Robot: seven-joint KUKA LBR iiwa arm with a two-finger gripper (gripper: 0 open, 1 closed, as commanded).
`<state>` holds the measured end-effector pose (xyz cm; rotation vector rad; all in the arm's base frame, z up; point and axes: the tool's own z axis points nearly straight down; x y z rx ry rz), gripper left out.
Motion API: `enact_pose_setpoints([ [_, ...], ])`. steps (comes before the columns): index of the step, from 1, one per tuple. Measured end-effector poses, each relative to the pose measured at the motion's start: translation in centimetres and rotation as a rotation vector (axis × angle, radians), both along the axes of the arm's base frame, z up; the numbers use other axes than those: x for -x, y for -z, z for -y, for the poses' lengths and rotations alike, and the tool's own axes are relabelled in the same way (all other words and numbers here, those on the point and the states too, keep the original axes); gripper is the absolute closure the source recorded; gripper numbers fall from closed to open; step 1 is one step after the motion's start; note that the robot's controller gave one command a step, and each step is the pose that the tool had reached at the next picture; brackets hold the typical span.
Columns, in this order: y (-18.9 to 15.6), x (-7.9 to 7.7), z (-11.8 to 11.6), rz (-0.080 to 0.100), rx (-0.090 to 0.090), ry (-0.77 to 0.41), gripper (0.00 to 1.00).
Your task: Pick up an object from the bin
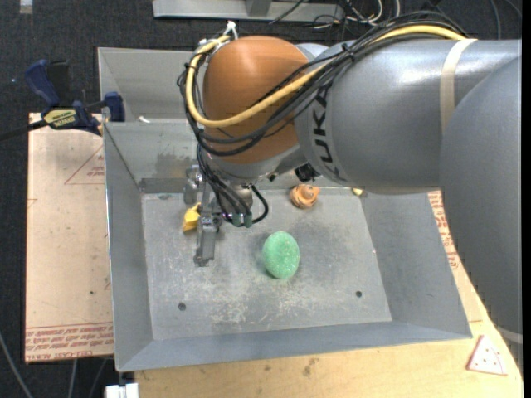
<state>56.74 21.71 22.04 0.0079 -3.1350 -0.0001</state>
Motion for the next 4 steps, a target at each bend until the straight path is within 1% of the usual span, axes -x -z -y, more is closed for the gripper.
enact_pose_setpoints([
  [1,-0.5,-0.2,0.1,0.007,-0.001,0.004,0.00],
  [2,3.2,-3.4,4.2,0.013,-0.003,-0.054,0.00],
  [3,5.4,-4.2,6.9,0.005,0.002,-0.052,0.00],
  [4,6.8,-6.4,5.6,0.012,-0.003,-0.039,0.00],
])
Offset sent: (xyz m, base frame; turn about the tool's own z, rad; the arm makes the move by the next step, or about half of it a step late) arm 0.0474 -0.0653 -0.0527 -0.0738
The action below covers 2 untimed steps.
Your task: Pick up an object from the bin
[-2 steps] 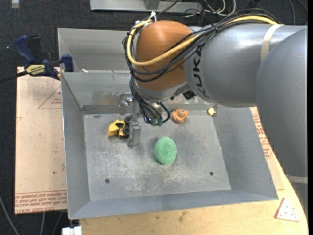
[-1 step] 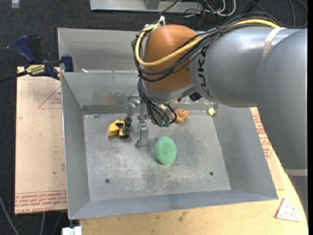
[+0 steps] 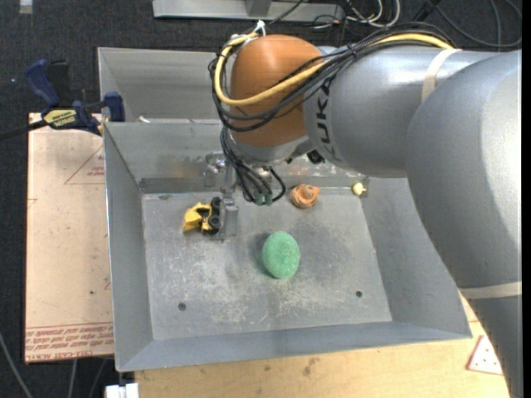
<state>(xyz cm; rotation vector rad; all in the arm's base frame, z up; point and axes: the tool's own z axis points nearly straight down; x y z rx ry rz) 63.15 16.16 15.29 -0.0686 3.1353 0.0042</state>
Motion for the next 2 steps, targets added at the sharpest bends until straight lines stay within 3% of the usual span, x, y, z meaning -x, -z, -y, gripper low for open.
enact_pose_setpoints([
  [1,4.6,0.1,1.0,0.001,0.000,-0.024,0.00],
  [2,7.3,-0.9,1.1,-0.003,0.001,0.010,0.00],
])
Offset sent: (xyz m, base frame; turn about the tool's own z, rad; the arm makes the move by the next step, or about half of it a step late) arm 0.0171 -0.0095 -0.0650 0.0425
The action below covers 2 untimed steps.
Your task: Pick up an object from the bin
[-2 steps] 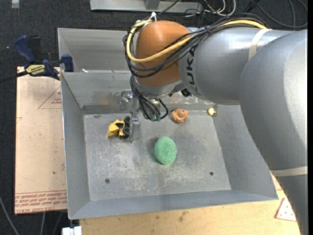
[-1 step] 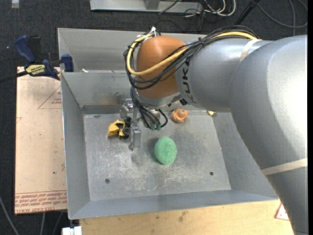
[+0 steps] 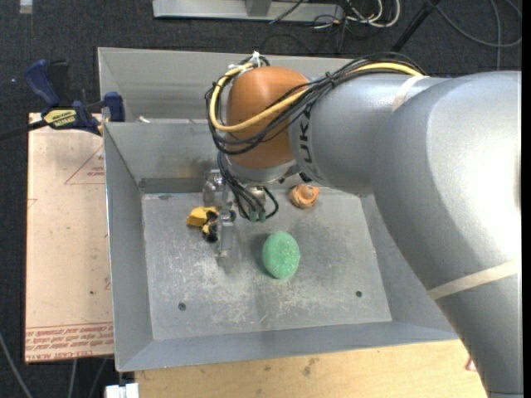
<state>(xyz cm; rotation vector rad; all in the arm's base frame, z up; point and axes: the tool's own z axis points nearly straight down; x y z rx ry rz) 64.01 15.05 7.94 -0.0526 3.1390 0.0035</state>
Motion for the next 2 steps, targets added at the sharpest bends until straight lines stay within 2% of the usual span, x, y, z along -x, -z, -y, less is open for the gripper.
enact_pose_setpoints([
  [1,0.64,0.37,-0.80,0.004,-0.001,-0.042,1.00],
  [2,0.64,0.37,-0.80,0.004,-0.001,-0.042,1.00],
])
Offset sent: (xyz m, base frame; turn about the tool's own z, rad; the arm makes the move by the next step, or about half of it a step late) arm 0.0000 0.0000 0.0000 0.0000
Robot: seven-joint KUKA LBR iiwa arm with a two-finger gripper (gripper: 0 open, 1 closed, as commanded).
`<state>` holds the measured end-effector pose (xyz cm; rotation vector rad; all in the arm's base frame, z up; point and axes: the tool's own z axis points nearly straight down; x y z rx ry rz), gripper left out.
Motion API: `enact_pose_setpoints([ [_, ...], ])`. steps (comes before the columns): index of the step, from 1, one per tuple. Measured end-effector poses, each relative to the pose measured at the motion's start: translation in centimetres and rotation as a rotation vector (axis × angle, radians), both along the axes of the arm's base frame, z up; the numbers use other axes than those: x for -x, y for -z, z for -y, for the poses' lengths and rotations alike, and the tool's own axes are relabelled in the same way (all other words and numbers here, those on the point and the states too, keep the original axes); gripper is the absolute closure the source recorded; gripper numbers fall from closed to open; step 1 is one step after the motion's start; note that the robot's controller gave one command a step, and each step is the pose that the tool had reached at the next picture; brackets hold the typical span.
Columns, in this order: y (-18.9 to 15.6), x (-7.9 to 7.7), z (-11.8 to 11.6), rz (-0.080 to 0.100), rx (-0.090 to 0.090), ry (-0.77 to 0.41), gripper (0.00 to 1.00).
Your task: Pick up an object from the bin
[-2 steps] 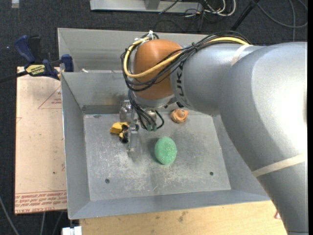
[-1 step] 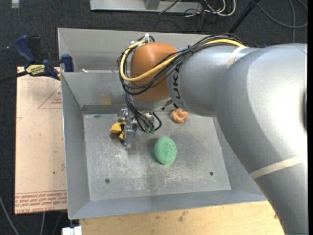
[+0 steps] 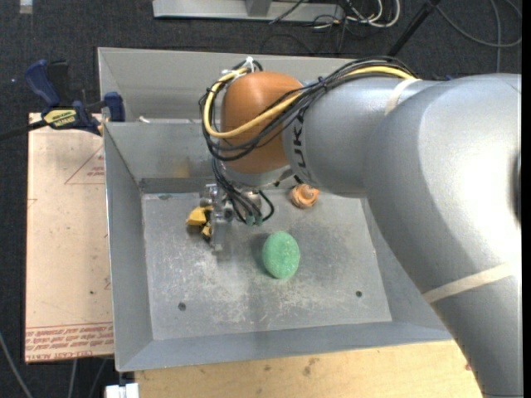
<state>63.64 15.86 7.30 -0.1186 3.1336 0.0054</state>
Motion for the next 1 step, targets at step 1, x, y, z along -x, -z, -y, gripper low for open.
enact_pose_setpoints([
  [1,-19.42,2.80,1.08,0.005,0.000,0.057,1.00],
])
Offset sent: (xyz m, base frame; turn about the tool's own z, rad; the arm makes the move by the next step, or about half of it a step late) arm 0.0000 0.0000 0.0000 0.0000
